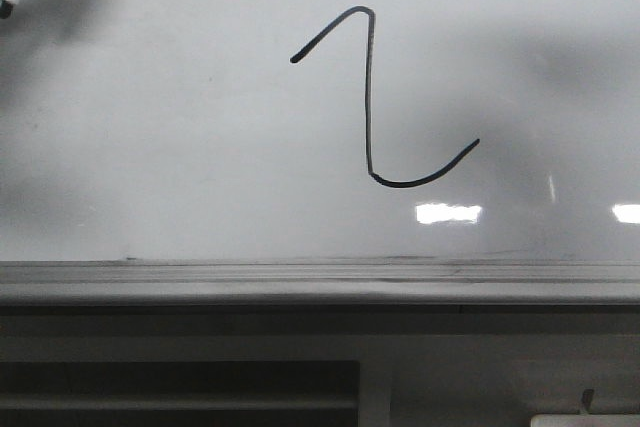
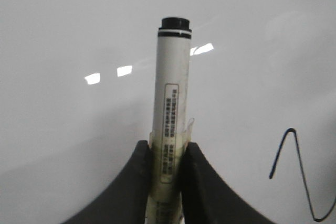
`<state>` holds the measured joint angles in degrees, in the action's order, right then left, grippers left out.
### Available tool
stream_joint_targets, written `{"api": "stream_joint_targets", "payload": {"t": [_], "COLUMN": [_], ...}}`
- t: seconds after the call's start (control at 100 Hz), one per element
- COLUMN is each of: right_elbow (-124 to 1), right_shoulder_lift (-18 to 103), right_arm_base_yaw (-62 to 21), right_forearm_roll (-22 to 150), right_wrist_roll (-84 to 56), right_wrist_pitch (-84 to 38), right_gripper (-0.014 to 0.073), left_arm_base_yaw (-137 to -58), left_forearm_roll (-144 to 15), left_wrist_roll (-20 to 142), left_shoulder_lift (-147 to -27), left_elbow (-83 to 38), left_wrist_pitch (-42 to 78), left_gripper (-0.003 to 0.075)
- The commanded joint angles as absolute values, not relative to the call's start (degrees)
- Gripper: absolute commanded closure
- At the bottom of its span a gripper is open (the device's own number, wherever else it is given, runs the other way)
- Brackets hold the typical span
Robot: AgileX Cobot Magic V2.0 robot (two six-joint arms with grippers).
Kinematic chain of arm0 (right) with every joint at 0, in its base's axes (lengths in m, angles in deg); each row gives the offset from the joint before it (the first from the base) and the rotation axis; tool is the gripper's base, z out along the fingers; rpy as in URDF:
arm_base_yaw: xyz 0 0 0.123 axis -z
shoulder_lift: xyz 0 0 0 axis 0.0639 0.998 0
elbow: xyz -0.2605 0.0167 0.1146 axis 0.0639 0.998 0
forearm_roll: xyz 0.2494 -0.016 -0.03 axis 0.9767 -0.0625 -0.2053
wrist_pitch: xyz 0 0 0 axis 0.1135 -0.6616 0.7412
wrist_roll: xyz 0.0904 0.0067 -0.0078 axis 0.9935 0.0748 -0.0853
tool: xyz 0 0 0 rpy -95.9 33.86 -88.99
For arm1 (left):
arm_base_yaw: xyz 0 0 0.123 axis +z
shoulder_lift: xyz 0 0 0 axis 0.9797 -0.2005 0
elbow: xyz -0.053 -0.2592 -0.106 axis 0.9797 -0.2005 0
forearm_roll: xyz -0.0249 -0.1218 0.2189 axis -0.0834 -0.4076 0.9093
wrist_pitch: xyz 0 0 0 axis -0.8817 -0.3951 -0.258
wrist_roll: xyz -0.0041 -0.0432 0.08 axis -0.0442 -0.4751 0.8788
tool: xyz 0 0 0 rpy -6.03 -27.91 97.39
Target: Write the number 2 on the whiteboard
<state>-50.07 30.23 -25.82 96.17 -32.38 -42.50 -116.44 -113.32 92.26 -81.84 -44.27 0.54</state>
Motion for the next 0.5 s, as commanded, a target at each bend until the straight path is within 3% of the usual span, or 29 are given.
{"api": "stream_joint_targets", "payload": {"t": [0.0, 0.49], "right_elbow": [-51.0, -50.9], "right_shoulder_lift": [29.2, 29.2], "right_arm_base_yaw": [-25.6, -25.6], "right_forearm_roll": [98.1, 98.1], "right_wrist_roll": [-31.9, -31.2], "right_wrist_pitch": [-38.8, -39.1], "right_gripper": [0.0262, 0.0262], "left_arm_base_yaw": [-116.8, -116.8], "left_forearm_roll": [-115.6, -121.8], "left_wrist_roll": [91.6, 91.6], "left_shoulder_lift": [-81.2, -86.7], "left_elbow": [-43.2, -43.2], "left_wrist_pitch": [-3.0, -5.8], "left_gripper": [0.0741, 0.0741]}}
